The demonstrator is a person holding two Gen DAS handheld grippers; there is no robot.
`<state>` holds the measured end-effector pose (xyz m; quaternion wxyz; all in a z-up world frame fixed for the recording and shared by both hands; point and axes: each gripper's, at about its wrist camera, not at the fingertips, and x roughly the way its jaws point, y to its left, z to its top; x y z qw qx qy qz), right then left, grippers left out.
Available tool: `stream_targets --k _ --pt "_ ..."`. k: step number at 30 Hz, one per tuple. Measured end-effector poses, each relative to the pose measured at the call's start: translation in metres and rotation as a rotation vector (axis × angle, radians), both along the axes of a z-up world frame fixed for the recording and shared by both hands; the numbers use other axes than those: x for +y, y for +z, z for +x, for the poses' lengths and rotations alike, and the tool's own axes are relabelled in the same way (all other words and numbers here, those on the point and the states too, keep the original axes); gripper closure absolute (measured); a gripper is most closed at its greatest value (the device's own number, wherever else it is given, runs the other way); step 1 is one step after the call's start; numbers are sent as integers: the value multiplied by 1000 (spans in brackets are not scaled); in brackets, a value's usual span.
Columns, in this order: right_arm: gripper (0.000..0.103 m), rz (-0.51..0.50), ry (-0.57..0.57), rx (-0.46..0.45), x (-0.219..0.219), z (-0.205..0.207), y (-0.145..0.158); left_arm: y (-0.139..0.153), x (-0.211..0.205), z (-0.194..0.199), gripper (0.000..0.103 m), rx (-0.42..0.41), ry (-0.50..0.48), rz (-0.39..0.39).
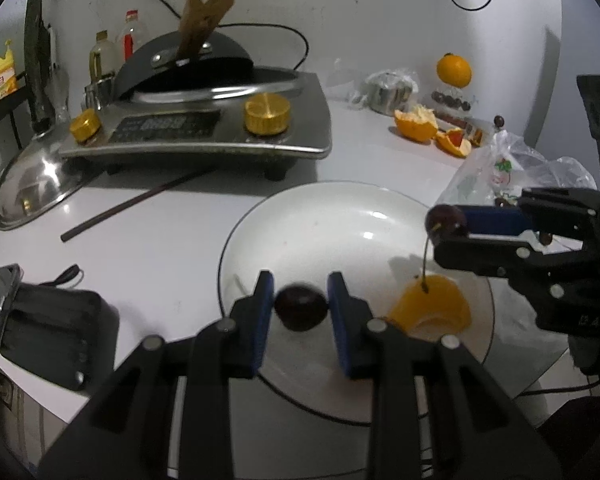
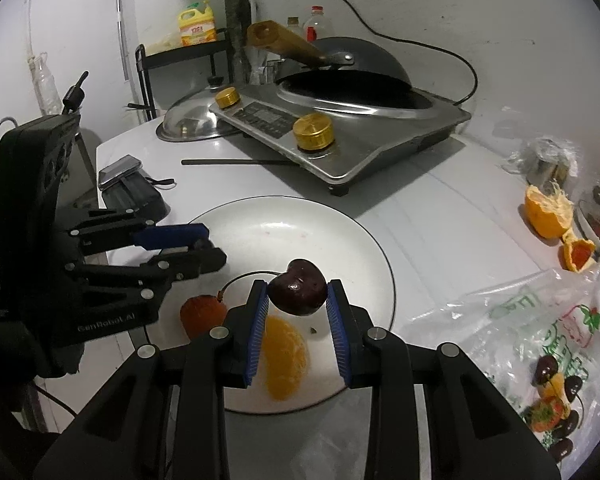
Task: Organize fruits
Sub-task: 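Lower the cherry onto the plate and open the left tool while the right tool releases its cherry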
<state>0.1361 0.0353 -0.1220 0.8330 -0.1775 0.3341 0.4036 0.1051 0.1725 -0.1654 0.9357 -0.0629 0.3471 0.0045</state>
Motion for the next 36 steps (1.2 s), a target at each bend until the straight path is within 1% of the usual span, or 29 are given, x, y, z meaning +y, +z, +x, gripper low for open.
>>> stream_targets --k 2,4,6,7,8,9,13,18,30,32,34,36 --pt "71 -3 3 3 3 -1 -1 -1 3 0 73 0 6 -8" --pt "71 -8 4 5 6 -2 -2 -1 6 -1 69 -2 14 -15" --pt "71 -12 6 6 9 -2 -3 0 8 -3 67 -6 16 -18" --pt "71 -16 7 7 11 -2 -4 0 9 -4 62 -11 12 -23" --pt "71 -21 8 7 13 -2 -4 1 9 -6 54 -19 8 -28" --pt "71 -25 9 8 15 -2 -5 3 10 -9 52 -31 3 -36" --pt "71 -34 16 11 22 -4 -7 9 13 -15 51 -56 -2 -46" --pt "71 -36 4 37 33 -2 -12 16 21 -24 51 -87 11 -52" --pt "71 -35 -31 101 43 3 -21 14 30 -35 51 -76 24 -44" --pt "69 -35 -38 108 42 4 -21 15 29 -36 51 -77 26 -41" --pt "60 -31 -40 115 41 3 -21 16 29 -39 51 -80 26 -38" --pt "60 -24 -42 117 39 2 -20 17 28 -40 50 -81 21 -34"
